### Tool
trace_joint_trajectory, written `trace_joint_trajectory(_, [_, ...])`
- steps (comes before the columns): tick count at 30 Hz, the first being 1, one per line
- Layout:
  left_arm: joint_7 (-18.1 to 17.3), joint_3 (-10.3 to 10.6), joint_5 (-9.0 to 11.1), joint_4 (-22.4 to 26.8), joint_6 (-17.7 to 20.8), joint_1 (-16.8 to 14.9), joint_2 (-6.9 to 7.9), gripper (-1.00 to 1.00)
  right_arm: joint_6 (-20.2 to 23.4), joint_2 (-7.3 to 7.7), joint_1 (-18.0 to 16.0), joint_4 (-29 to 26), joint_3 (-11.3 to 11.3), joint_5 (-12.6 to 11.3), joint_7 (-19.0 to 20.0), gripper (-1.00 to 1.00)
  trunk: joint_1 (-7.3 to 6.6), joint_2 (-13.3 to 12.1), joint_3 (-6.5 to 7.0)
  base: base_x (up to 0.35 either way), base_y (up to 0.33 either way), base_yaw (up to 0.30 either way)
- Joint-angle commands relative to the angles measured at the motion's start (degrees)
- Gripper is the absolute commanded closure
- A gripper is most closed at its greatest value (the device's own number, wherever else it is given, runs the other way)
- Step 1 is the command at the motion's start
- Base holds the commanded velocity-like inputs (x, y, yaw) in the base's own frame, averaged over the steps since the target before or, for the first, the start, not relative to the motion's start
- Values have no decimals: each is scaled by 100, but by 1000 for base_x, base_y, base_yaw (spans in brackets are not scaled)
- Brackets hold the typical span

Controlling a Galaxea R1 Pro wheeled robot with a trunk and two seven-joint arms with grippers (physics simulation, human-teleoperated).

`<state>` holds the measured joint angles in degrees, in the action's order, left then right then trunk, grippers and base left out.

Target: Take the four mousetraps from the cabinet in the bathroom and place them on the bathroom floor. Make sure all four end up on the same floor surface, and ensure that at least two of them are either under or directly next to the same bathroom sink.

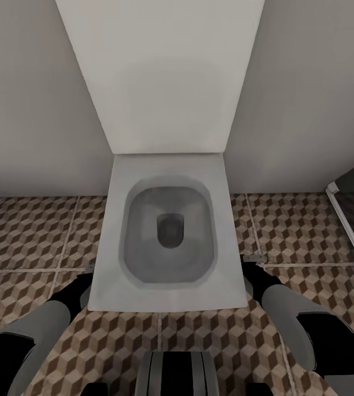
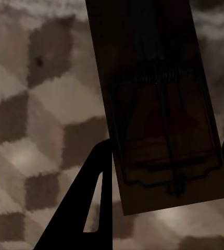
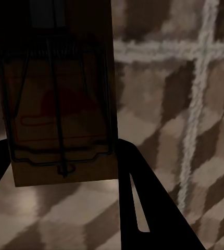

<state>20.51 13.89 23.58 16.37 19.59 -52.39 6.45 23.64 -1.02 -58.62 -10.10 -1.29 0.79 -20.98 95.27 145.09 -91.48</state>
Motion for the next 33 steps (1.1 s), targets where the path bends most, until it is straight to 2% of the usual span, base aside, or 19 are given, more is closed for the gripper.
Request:
trace_joint_trajectory(1, [54, 56, 41, 16, 36, 0, 6, 100, 38, -2, 0, -10, -11, -9, -12, 100, -1, 1, -3, 0, 0, 0])
trace_joint_trajectory(6, [47, 61, 41, 8, 36, 0, -7, 100, 37, -4, 0, -10, -11, -9, -12, 100, -1, 1, -3, 0, 0, 0])
trace_joint_trajectory(7, [45, 61, 41, 5, 36, 0, -8, -100, 37, -4, 0, -10, -11, -9, -12, 100, -1, 1, -3, 0, 0, 0])
trace_joint_trajectory(33, [41, 53, 41, 7, 36, 0, 14, -100, 36, -4, 0, -10, -11, -9, -12, 100, -1, 1, -3, 0, 0, 0])
